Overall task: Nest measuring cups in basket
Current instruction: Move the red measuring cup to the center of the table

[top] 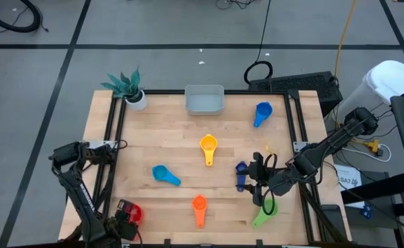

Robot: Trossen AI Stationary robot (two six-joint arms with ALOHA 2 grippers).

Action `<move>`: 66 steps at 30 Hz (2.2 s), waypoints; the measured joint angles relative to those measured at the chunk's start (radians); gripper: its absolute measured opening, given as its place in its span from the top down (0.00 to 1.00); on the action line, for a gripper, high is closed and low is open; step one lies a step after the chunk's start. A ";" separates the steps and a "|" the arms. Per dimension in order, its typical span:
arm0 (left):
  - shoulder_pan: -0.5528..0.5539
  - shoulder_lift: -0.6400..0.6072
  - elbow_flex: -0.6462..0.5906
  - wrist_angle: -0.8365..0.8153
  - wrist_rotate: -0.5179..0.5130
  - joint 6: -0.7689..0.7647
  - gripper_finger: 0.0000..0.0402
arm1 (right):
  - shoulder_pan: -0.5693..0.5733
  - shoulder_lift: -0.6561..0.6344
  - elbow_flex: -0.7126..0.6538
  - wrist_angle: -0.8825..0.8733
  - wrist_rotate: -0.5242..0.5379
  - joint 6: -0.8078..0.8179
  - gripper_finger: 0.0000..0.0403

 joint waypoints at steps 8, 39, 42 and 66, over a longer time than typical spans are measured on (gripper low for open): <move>0.027 0.000 -0.012 0.005 -0.001 0.039 0.84 | 0.000 0.000 0.000 0.015 0.000 0.003 0.49; 0.304 -0.034 0.078 -0.112 -0.215 0.501 0.98 | 0.027 -0.056 0.000 -0.157 0.065 0.063 0.49; 0.364 -0.073 0.104 -0.113 -0.285 0.588 0.98 | 0.027 -0.094 0.000 -0.168 0.083 0.057 0.49; 0.897 -0.093 0.114 0.210 -0.175 1.359 0.98 | 0.027 -0.157 0.000 -0.218 0.082 0.034 0.49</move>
